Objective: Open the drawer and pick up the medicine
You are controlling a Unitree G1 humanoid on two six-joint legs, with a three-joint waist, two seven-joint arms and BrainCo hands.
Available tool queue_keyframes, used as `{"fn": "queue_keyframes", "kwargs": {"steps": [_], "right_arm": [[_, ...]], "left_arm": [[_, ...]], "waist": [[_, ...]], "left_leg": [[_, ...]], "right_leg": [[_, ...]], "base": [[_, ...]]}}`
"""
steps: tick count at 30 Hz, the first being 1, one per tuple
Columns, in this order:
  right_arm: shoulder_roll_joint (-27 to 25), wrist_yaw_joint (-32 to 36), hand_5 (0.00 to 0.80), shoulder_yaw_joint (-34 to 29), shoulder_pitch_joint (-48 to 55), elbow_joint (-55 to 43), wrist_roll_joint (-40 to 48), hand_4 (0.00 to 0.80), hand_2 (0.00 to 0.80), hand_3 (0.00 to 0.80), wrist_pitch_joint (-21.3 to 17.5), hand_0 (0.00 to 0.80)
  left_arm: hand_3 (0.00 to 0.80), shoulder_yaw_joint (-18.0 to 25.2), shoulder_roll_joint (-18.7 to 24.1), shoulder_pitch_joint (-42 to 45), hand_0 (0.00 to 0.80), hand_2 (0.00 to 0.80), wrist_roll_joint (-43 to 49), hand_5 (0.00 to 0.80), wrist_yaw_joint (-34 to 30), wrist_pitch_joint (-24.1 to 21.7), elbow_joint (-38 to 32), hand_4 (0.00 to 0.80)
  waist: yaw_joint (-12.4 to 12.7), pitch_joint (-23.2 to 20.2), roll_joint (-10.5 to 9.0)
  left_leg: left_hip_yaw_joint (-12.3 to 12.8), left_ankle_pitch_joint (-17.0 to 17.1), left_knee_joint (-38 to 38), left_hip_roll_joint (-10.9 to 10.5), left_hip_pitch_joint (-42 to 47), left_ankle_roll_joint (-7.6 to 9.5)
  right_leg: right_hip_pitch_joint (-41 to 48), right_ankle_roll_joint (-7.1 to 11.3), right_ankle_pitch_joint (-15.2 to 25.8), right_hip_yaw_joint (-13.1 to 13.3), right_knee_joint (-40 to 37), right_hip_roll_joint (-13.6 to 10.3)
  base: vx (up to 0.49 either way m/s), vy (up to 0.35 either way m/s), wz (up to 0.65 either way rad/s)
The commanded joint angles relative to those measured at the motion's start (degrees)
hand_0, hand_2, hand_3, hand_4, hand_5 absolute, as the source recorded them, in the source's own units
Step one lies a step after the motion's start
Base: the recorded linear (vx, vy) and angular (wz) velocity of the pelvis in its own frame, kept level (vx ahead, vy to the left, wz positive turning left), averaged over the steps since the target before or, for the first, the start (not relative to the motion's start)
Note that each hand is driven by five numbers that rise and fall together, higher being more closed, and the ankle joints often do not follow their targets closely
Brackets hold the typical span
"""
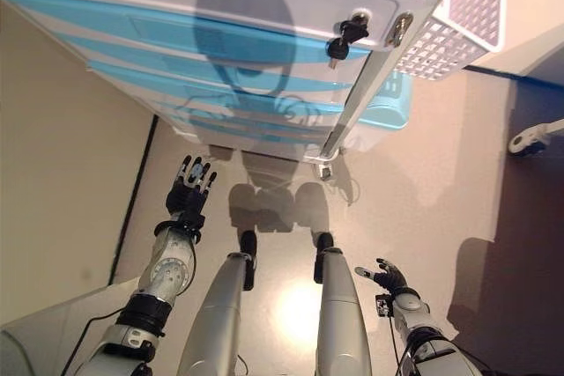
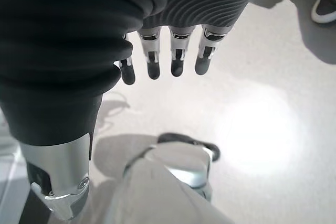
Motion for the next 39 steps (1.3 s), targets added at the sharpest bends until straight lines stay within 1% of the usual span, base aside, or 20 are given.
{"fn": "queue_keyframes", "kwargs": {"steps": [1,2,5,6,7,8,10,11,14,18,21,27,31,39], "right_arm": [[-2.11,0.4,0.0,1.44,2.16,0.66,1.5,0.0,0.0,0.0,-1.13,0.0],[-2.12,0.41,0.0,1.44,2.14,0.67,1.5,0.0,0.0,0.0,-1.14,0.0],[-2.07,0.7,0.0,2.05,1.47,0.54,1.33,0.0,0.0,0.0,-1.23,0.0],[-2.07,0.7,0.0,2.04,1.46,0.55,1.33,0.0,0.0,0.0,-1.24,0.0],[-2.03,0.8,0.0,2.37,0.92,0.8,1.15,0.0,0.0,0.0,-1.23,0.0],[-2.03,0.81,0.0,2.37,0.89,0.81,1.15,0.0,0.0,0.0,-1.23,0.0],[-1.96,1.13,0.0,2.92,0.61,1.29,0.84,0.0,0.0,0.0,-1.12,0.0],[-1.96,1.13,0.0,2.91,0.6,1.3,0.85,0.0,0.0,0.0,-1.12,0.0],[-1.88,1.77,0.0,3.28,0.25,1.65,0.58,0.0,0.0,0.0,-1.09,0.0],[-1.79,2.33,0.0,3.67,0.12,1.92,0.46,0.0,0.0,0.0,-1.24,0.0],[-1.79,2.66,0.0,4.04,-0.02,1.95,0.36,0.0,0.0,0.0,-1.49,0.0],[-1.7,3.05,0.0,4.96,-0.74,2.23,-0.2,0.0,0.0,0.0,-1.7,0.0],[-1.59,3.05,0.0,5.26,-1.33,2.04,-0.3,0.0,0.0,0.0,-1.85,0.0],[-1.07,2.96,0.0,5.06,-2.24,1.69,-0.25,0.0,0.0,0.0,-2.15,0.0]], "left_arm": [[0.0,0.37,-1.58,-1.67,0.0,0.0,-3.28,0.0,-2.16,-3.18,-2.92,0.0],[0.0,0.37,-1.57,-1.7,0.0,0.0,-3.3,0.0,-2.18,-3.18,-2.89,0.0],[0.0,-0.54,-3.13,-4.12,0.0,0.0,-8.09,0.0,-3.47,-2.77,-3.48,0.0],[0.0,-0.54,-3.13,-4.13,0.0,0.0,-8.11,0.0,-3.48,-2.78,-3.48,0.0],[0.0,-0.87,-3.94,-5.27,0.0,0.0,-10.61,0.0,-4.23,-2.03,-2.76,0.0],[0.0,-0.85,-3.92,-5.32,0.0,0.0,-10.66,0.0,-4.3,-2.02,-2.69,0.0],[0.0,-2.16,-5.23,-6.26,0.0,0.0,-13.9,0.0,-5.38,-1.38,-3.38,0.0],[0.0,-2.17,-5.22,-6.27,0.0,0.0,-13.92,0.0,-5.39,-1.38,-3.38,0.0],[0.0,-4.42,-5.42,-7.87,0.0,0.0,-15.83,0.0,-7.16,-0.73,-4.11,0.0],[0.0,-5.73,-4.78,-9.4,0.0,0.0,-15.95,0.0,-7.63,-1.14,-4.7,0.0],[0.0,-5.59,-3.98,-11.53,0.0,0.0,-15.58,0.0,-7.43,-2.0,-4.22,0.0],[0.0,-4.87,-3.77,-14.65,0.0,0.0,-16.12,0.0,-6.98,-2.89,-2.42,0.0],[0.0,-4.7,-3.77,-15.77,0.0,0.0,-16.22,0.0,-7.04,-3.25,-2.87,0.0],[0.0,-4.54,-4.15,-12.76,0.0,0.0,-16.5,0.0,-7.53,-3.24,-5.47,0.0]], "waist": [[-0.37,-3.22,2.56],[-0.38,-3.27,2.57],[-0.95,-3.92,2.44],[-0.94,-3.97,2.45],[-1.18,-4.15,2.5],[-1.19,-4.2,2.5],[-1.47,-4.47,2.38],[-1.46,-4.51,2.38],[-1.86,-4.86,2.4],[-2.23,-5.47,2.44],[-2.6,-6.3,2.37],[-3.14,-7.78,2.45],[-3.26,-8.31,2.49],[-2.7,-8.15,2.51]], "left_leg": [[2.03,-4.46,2.43,-2.7,-0.47,4.59],[2.03,-4.48,2.49,-2.7,-0.57,4.59],[2.16,-5.0,3.95,-2.43,-2.82,4.67],[2.16,-5.02,4.0,-2.42,-2.9,4.67],[2.23,-5.13,4.19,-2.32,-3.68,4.73],[2.24,-5.15,4.23,-2.32,-3.77,4.74],[2.28,-5.32,4.87,-2.32,-4.99,4.88],[2.29,-5.33,4.9,-2.32,-5.05,4.88],[2.57,-5.16,4.55,-2.26,-5.92,4.97],[2.71,-4.89,4.23,-2.11,-6.65,4.98],[2.78,-4.7,4.0,-1.99,-7.43,4.95],[2.7,-4.32,3.17,-1.62,-8.71,4.88],[2.73,-3.62,2.12,-1.46,-9.41,4.84],[2.58,-1.67,-1.41,-1.34,-9.7,4.72]], "right_leg": [[0.68,-0.38,1.43,1.06,-1.78,1.0],[0.59,-0.38,1.41,1.06,-1.73,1.0],[-1.98,-0.39,1.07,1.09,-0.38,1.22],[-2.06,-0.39,1.06,1.09,-0.34,1.22],[-3.04,-0.31,0.99,1.13,0.07,1.35],[-3.13,-0.31,0.98,1.14,0.11,1.35],[-4.17,-0.18,1.16,1.13,0.26,1.41],[-4.23,-0.18,1.15,1.13,0.29,1.41],[-5.46,-0.02,1.47,1.2,0.16,1.53],[-6.53,0.05,1.92,1.25,-0.05,1.72],[-7.42,0.15,2.42,1.43,-0.37,1.95],[-8.68,0.34,3.33,1.54,-1.51,2.36],[-9.54,0.46,4.09,1.52,-2.46,2.5],[-9.91,0.92,6.16,1.33,-5.63,2.59]], "base": [[0.0,0.0,0.0],[0.011,-0.018,-0.03],[0.007,-0.015,-0.08],[0.011,-0.014,-0.04],[0.0,0.0,0.0],[0.008,-0.01,-0.04],[0.002,-0.005,-0.02],[0.0,0.0,0.0],[0.0,0.0,0.0],[0.0,0.0,0.0],[0.002,0.001,-0.01],[-0.002,0.001,-0.02],[-0.009,0.004,-0.08],[-0.014,-0.001,-0.05]]}}
